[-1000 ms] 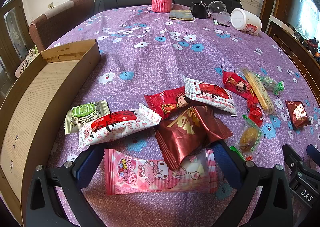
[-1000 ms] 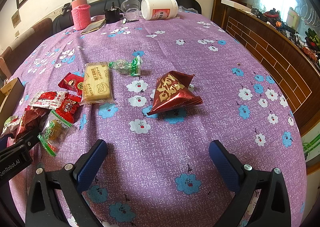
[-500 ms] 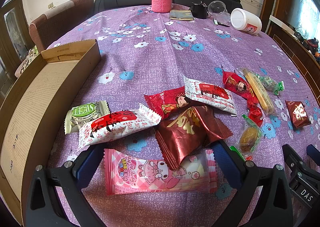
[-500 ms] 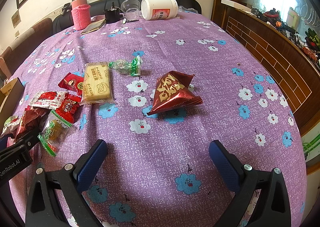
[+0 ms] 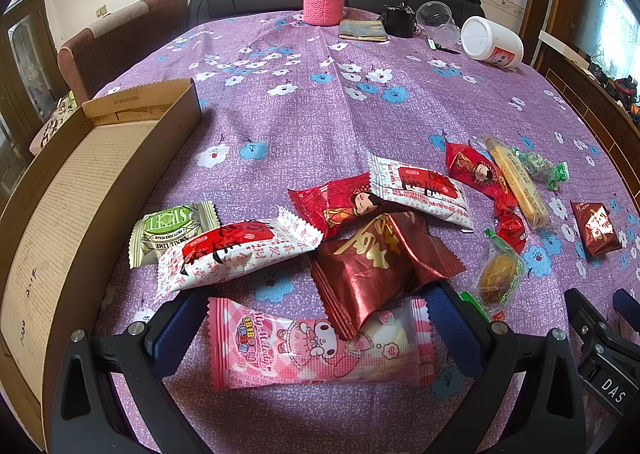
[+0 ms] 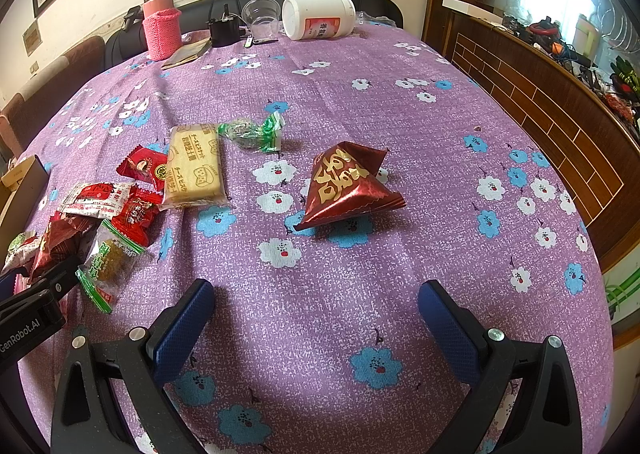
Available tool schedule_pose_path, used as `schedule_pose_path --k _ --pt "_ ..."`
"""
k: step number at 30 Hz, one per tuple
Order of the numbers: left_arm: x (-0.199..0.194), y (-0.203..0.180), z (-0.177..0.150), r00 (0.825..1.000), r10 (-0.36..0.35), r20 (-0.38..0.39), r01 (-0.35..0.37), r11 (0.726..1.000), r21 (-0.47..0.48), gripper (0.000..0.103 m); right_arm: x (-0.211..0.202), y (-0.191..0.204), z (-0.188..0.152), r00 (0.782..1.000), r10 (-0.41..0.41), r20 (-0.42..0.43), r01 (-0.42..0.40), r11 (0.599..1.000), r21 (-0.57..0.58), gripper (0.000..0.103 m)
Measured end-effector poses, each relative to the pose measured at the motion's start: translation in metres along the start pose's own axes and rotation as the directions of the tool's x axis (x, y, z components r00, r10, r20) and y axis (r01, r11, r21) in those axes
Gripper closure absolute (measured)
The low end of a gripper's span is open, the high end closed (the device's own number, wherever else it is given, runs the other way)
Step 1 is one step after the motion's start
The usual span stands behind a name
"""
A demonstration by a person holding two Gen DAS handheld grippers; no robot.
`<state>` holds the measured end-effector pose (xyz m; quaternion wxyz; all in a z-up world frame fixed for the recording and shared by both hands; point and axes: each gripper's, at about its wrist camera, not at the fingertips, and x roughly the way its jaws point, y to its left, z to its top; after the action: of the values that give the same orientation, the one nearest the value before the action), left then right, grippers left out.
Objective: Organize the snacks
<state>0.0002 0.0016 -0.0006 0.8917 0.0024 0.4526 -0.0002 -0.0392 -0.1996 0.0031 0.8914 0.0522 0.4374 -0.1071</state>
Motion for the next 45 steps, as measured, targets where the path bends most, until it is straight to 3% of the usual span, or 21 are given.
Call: schedule_pose_path --k 45 --pt "-0.0034 0.0025 -0.0034 1.0 0.0 0.0 0.0 1.0 0.0 0.0 0.0005 -0.0002 -0.0001 1.0 0.0 0.0 0.0 1.0 0.0 0.001"
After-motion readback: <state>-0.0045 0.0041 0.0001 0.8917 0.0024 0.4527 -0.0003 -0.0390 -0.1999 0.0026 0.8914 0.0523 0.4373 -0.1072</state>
